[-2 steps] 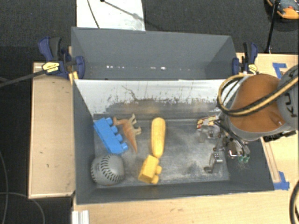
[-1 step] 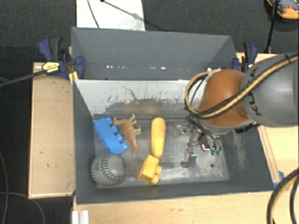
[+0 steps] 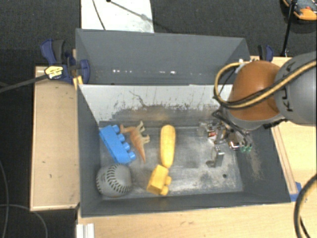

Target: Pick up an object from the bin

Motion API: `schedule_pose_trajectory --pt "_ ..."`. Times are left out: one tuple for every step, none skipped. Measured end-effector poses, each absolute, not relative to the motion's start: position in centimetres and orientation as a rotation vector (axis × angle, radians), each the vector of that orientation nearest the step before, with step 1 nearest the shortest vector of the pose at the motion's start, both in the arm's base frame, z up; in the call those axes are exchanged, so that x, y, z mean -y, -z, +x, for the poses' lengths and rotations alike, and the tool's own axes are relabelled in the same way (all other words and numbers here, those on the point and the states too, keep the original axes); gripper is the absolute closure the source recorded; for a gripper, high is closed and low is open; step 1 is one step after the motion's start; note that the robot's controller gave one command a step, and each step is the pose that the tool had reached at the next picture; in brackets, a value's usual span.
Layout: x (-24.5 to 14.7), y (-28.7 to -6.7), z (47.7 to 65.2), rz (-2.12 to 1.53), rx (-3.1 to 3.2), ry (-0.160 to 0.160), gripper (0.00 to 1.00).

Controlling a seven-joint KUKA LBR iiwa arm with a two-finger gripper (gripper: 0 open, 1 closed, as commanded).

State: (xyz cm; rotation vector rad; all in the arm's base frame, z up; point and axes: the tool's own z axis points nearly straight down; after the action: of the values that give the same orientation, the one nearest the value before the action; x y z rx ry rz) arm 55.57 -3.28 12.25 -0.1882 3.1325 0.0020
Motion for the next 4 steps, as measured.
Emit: schedule_pose_trajectory --pt "-1.5 -11.9 56.5 -0.429 -3.107 0.001 0.0" --pt "-10.4 -7.0 58.3 -0.557 -3.084 -0.009 0.0" --pt "-9.1 -7.1 57.0 -1.182 -2.909 -0.001 1.0" --pt "-9.1 -7.1 57.0 -1.181 -2.909 -0.001 1.0"
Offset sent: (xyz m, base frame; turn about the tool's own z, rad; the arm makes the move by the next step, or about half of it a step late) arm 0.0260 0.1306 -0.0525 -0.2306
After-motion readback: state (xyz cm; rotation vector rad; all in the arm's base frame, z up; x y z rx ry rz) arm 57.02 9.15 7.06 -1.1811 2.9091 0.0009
